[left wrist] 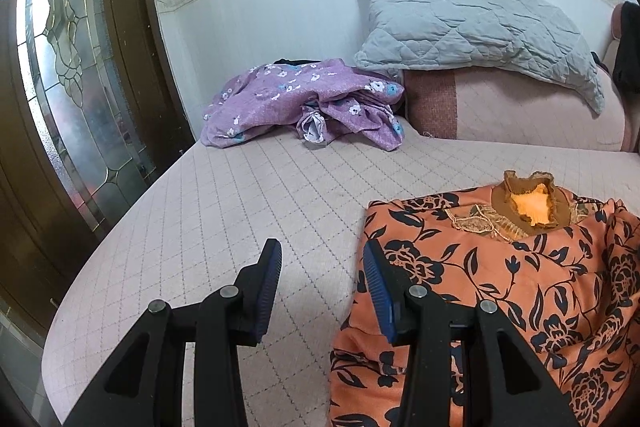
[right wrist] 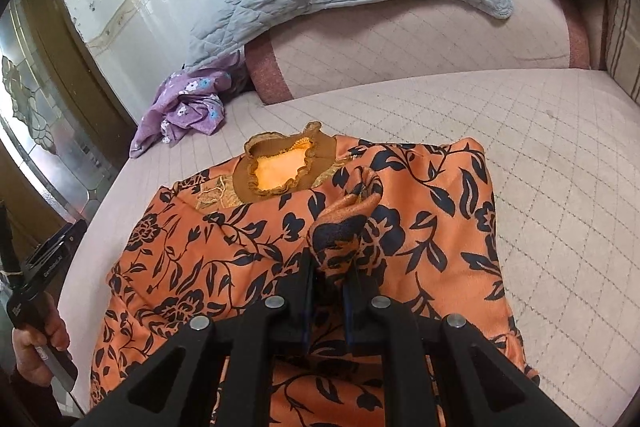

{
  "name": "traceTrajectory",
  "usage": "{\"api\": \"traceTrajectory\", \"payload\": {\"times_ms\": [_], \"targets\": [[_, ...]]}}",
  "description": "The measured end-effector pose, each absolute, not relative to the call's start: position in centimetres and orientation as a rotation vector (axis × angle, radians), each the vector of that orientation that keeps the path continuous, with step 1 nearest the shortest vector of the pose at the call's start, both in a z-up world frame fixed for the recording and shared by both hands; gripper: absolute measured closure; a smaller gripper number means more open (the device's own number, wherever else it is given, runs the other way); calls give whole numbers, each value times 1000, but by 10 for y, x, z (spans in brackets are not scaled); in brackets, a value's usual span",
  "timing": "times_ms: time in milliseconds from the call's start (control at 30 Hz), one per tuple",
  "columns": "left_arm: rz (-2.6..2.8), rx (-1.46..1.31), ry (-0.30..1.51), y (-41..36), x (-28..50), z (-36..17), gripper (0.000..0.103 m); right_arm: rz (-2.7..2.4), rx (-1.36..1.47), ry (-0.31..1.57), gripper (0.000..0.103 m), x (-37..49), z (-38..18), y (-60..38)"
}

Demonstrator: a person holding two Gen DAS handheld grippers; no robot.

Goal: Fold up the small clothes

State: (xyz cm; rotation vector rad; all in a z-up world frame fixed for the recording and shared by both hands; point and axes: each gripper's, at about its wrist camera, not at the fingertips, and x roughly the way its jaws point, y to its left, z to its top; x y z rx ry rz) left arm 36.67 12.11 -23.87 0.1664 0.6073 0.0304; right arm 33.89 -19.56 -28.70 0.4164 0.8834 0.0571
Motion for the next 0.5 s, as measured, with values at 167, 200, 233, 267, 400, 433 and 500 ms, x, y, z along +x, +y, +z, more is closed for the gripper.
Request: {"api": "traceTrajectory", "payload": {"times_ms": [167,200,233,267,400,433,500], "targets": [[32,166,605,121,366,-238,58,54,428,903,91,334,-287,-196],[33,166,605,121,366,-238,58,54,429,906,91,334,-287,-197],[32,166,606,121,366,-238,58,55,430,910,91,333,-287,-197],[32,166,607,121,366,-239,58,55,429,913,91,333,-287,-197],[33,172,607,119,367,-239,58,52,409,948,91,335,-287,-196],[33,174,609,119,367,-240,58,57,399,981,91,336,-289,-196],[34,180,612,118,367,-241,58,65,384,1045,89,337,-293,-198]]}}
